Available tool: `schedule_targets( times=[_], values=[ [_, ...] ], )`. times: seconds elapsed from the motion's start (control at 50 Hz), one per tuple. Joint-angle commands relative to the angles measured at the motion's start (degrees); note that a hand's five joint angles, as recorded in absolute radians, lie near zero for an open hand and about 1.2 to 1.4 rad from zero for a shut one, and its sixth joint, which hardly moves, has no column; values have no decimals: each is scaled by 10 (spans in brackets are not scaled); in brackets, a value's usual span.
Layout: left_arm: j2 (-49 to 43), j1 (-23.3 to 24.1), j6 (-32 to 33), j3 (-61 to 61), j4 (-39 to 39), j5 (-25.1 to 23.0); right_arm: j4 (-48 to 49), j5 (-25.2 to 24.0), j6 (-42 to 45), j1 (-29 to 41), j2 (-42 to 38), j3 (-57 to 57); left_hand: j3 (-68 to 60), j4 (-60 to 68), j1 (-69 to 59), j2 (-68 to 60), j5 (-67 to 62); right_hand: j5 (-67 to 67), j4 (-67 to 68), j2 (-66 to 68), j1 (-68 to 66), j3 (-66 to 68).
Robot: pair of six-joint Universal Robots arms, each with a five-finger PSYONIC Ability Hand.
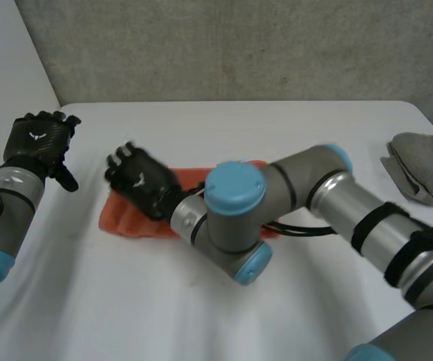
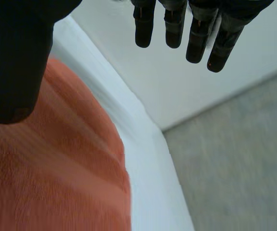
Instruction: Fold the laundry.
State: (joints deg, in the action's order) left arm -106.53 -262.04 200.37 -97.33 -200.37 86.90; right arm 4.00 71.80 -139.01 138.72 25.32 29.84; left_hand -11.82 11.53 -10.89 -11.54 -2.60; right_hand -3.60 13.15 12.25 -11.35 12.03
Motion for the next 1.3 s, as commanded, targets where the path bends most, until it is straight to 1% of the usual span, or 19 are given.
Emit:
schedule_targets(
  times=[0.02,0.1,0.24,0.28,0.34,0.4,0.52,0.62,0.72,0.78,0.88,1.06,1.08,1.1,1.12,1.2,1.24,1.28,1.3],
  values=[
    [-2,29,5,-10,1,-9,-121,112,-153,-76,121,86,3,0,-7,0,10,36,-32,-22,14,-20],
    [-3,62,13,-15,2,-21,-152,107,-216,-115,176,168,1,2,-8,-2,9,36,-32,-22,14,-20],
    [-25,104,37,-15,27,-51,-144,101,-219,-172,239,316,-7,10,-17,-10,0,36,-32,-22,14,-20],
    [-35,116,56,-10,41,-52,-132,96,-220,-179,243,340,-9,12,-18,-12,-1,3,1,10,-19,12],
    [-51,120,80,-7,47,-46,-101,92,-224,-189,246,380,-9,12,-18,-12,-1,-72,77,86,-95,88],
    [-58,121,88,-6,46,-46,-72,90,-231,-205,246,412,-9,12,-18,-12,-1,-141,146,155,-164,157],
    [-57,122,85,-6,45,-45,-29,86,-239,-217,235,442,-9,12,-18,-12,-1,-178,183,192,-201,194],
    [-58,121,85,-6,44,-45,-7,61,-288,-219,228,451,-9,12,-18,-12,-1,-235,240,249,-258,251],
    [-58,121,85,-7,45,-44,0,39,-344,-219,232,460,-8,10,-17,-10,0,-244,249,258,-267,260],
    [-58,122,85,-8,46,-42,3,36,-364,-218,232,463,-7,10,-17,-10,0,-249,254,263,-272,265],
    [-58,122,84,-7,45,-41,10,36,-370,-216,226,465,-7,10,-17,-10,0,-268,272,281,-290,283],
    [-58,121,81,-8,46,-41,39,46,-359,-216,201,460,-7,10,-17,-10,0,-427,432,441,-450,443],
    [-58,121,81,-8,46,-41,40,48,-358,-218,200,461,-7,10,-17,-10,0,-546,550,559,-568,561],
    [-58,121,81,-8,46,-41,41,51,-358,-219,200,461,-7,10,-17,-10,0,-628,633,642,-651,644],
    [-58,121,81,-8,46,-41,40,54,-358,-220,201,462,-7,10,-17,-10,0,-664,668,677,-686,679],
    [-55,121,81,-10,46,-41,36,75,-354,-236,214,475,-7,10,-17,-10,0,-664,668,678,-686,680],
    [-53,122,81,-11,46,-41,36,76,-350,-251,229,497,-6,9,-15,-9,2,-664,668,678,-686,680],
    [-51,122,81,-12,46,-40,34,75,-342,-259,251,515,-6,9,-15,-9,2,-664,668,678,-686,680],
    [-50,122,81,-13,46,-40,34,74,-330,-267,279,537,-6,9,-15,-9,2,-664,668,678,-686,680]
  ],
)
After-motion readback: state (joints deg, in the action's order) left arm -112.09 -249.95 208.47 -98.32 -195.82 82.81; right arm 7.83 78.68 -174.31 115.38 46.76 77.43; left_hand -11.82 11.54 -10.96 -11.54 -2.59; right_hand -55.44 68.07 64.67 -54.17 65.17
